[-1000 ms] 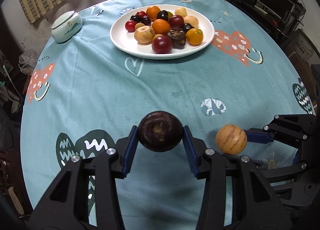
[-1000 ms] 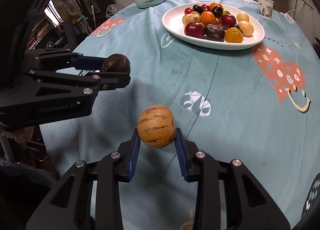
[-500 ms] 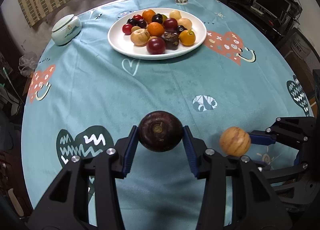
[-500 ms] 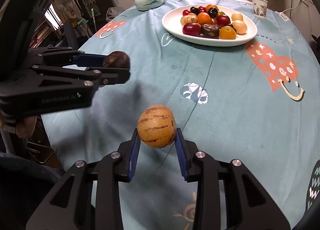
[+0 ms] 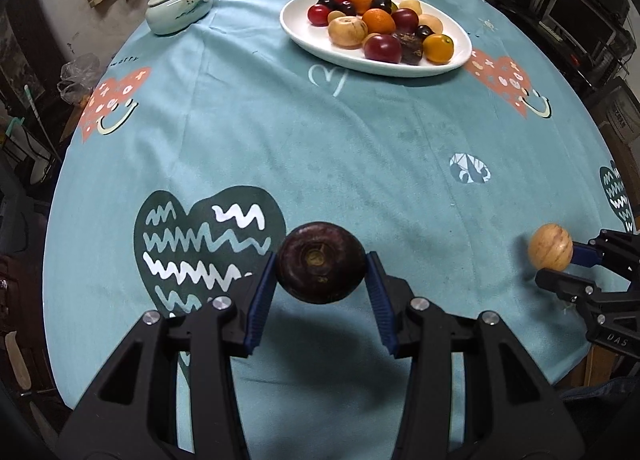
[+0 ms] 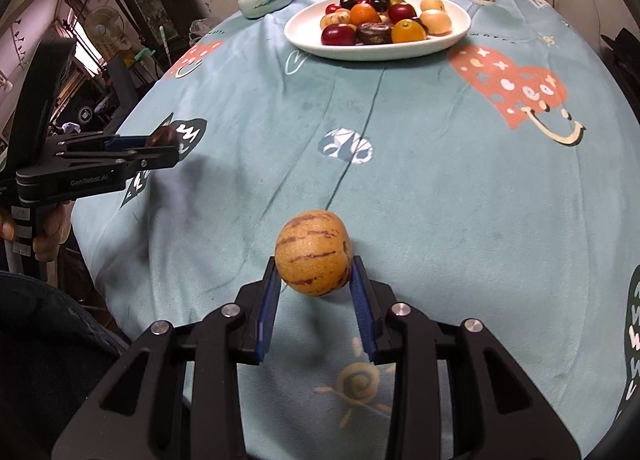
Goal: Organize fruits
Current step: 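Lift and hold both fruits above the cloth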
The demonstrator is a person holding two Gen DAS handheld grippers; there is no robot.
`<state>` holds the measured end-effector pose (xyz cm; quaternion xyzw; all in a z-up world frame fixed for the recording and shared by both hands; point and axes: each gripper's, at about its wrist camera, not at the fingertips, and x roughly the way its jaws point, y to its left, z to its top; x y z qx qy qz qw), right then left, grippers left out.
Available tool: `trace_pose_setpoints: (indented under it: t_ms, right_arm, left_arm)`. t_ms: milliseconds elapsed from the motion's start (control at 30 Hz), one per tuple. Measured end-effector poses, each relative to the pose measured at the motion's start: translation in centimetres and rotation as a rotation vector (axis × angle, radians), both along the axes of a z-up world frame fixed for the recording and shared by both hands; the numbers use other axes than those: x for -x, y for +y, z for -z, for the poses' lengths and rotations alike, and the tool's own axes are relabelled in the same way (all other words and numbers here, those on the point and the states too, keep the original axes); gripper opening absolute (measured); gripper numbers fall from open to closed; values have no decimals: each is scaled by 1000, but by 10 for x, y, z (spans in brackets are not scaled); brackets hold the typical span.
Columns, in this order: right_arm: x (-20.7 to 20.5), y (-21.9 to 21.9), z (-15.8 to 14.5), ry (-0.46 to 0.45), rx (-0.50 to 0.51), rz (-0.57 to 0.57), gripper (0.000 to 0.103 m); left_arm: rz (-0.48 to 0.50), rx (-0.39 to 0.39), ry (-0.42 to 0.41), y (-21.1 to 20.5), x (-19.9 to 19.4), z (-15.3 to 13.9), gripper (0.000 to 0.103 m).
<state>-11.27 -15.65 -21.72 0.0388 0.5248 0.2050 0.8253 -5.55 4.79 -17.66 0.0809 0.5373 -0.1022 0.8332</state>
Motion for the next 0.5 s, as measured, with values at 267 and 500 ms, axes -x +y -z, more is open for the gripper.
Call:
trace_pose_setpoints:
  t_ms: [267, 500]
  right_arm:
    - [-2, -1, -3, -12, 0, 9, 35]
    - [-7, -4, -5, -13, -5, 19, 35]
  left_arm:
    - [36, -8, -26, -15, -7, -8, 45]
    - [47, -4, -38, -21, -16, -15, 45]
